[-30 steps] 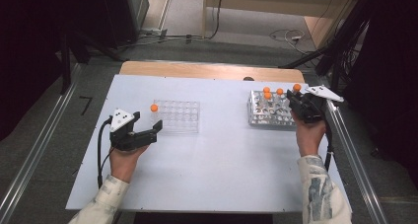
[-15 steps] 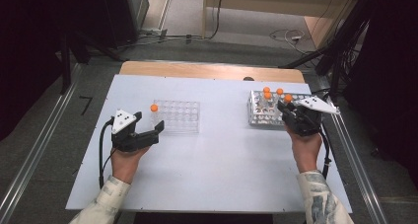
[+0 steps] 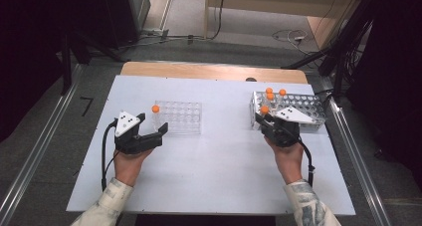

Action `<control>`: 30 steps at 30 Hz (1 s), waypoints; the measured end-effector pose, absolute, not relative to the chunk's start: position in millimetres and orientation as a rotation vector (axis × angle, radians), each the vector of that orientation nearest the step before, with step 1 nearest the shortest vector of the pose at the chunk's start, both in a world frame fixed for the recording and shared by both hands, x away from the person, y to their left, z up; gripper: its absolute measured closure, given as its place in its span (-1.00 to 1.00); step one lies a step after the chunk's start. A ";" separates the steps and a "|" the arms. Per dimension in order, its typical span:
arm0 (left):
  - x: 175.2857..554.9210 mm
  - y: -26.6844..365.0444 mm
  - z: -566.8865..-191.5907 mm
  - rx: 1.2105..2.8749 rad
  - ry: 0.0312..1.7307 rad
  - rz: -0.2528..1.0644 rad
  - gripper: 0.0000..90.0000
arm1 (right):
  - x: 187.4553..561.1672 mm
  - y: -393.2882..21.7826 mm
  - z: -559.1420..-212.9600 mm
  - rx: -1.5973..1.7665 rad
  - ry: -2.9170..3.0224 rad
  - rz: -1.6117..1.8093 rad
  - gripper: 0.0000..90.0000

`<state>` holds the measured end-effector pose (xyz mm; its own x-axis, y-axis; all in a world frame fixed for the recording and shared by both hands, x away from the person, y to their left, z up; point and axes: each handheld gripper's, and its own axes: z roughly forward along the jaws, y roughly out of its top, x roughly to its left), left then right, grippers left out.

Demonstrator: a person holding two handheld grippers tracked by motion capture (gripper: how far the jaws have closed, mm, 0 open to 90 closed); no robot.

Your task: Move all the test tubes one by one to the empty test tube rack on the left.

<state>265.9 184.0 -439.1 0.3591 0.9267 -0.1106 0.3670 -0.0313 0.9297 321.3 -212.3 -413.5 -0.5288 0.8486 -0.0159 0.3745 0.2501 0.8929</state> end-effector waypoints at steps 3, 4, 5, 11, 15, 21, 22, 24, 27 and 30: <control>265.7 182.1 -439.6 1.605 1.185 0.680 -0.66 | 319.6 -194.5 -418.4 1.073 2.066 1.244 0.60; 265.5 181.6 -439.6 1.606 1.183 0.676 -0.66 | 319.6 -194.5 -418.4 1.073 2.066 1.244 0.60; 265.3 180.9 -439.5 1.605 1.179 0.673 -0.66 | 319.9 -190.4 -419.6 1.064 2.079 1.247 0.60; 264.6 177.2 -439.1 1.611 1.171 0.665 -0.66 | 318.7 -169.1 -424.7 1.019 2.137 1.262 0.60; 264.6 176.1 -439.5 1.616 1.168 0.663 -0.66 | 316.4 -157.0 -427.4 1.002 2.166 1.276 0.60; 264.2 174.3 -438.7 1.624 1.158 0.646 -0.69 | 311.9 -141.4 -429.1 0.963 2.202 1.300 0.60; 264.0 173.9 -438.4 1.625 1.157 0.642 -0.69 | 311.0 -139.0 -429.3 0.957 2.208 1.301 0.60; 264.1 172.8 -438.2 1.625 1.153 0.630 -0.69 | 310.2 -134.8 -430.4 0.944 2.224 1.300 0.60; 263.8 171.2 -437.6 1.623 1.149 0.618 -0.69 | 309.0 -129.0 -432.6 0.935 2.244 1.299 0.60; 262.6 168.9 -435.9 1.625 1.136 0.613 -0.69 | 307.2 -123.1 -434.7 0.921 2.265 1.299 0.60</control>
